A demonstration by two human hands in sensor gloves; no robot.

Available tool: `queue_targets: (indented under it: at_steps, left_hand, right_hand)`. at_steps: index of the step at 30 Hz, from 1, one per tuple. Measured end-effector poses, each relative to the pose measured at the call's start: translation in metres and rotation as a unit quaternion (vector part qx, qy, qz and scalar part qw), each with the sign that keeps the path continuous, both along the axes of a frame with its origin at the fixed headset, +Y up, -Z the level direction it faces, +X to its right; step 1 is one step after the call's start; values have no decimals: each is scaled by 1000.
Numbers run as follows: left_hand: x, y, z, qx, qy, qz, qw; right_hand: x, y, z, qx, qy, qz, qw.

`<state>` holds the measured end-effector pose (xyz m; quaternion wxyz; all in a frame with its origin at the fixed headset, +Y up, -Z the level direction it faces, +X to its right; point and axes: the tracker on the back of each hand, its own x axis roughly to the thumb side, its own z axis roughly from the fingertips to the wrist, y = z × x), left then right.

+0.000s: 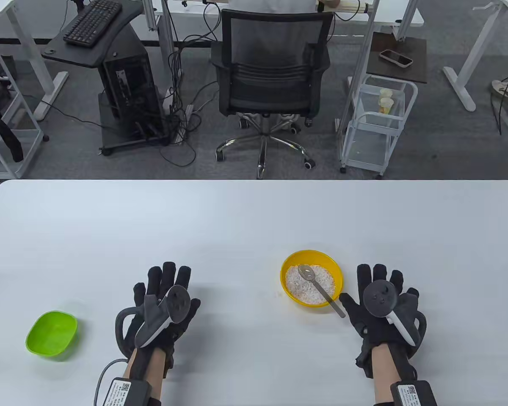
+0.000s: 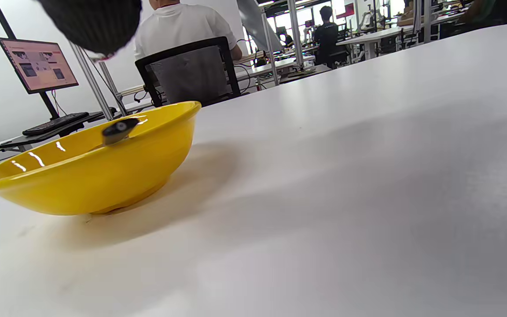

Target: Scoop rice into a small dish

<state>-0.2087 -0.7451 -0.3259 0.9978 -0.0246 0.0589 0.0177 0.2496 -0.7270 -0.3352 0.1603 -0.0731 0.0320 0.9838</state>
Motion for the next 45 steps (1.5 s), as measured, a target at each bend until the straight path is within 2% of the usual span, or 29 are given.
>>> queue_targets:
  at_steps: [5, 16, 22, 26, 31, 34, 36, 39, 45]
  left_hand:
    - [-2, 2, 2, 4, 0, 36, 999]
    - [-1, -1, -3, -16, 5, 6, 1000]
    - [3, 8, -1, -12, -2, 8, 1000]
    - [-2, 29, 0, 8, 4, 15, 1000]
    - [-45, 72, 7, 35, 53, -14, 998]
    - [-95, 89, 14, 28, 117, -18, 993]
    - [-125, 88, 18, 15, 150, -24, 988]
    - [-170, 76, 25, -27, 204, -42, 978]
    - [-238, 38, 39, -64, 287, -63, 954]
  right_hand:
    - [-2, 1, 1, 4, 6, -1, 1000]
    - [0, -1, -2, 3, 7, -18, 1000]
    - [-4, 1, -1, 5, 12, -9, 1000]
    - [-5, 0, -1, -3, 10, -10, 1000]
    - [-2, 2, 0, 7, 7, -21, 1000]
    - [3, 1, 0, 3, -4, -28, 1000]
    - [5, 0, -1, -4, -11, -28, 1000]
    - [7, -1, -2, -10, -17, -26, 999]
    - [6, -1, -2, -13, -17, -20, 1000]
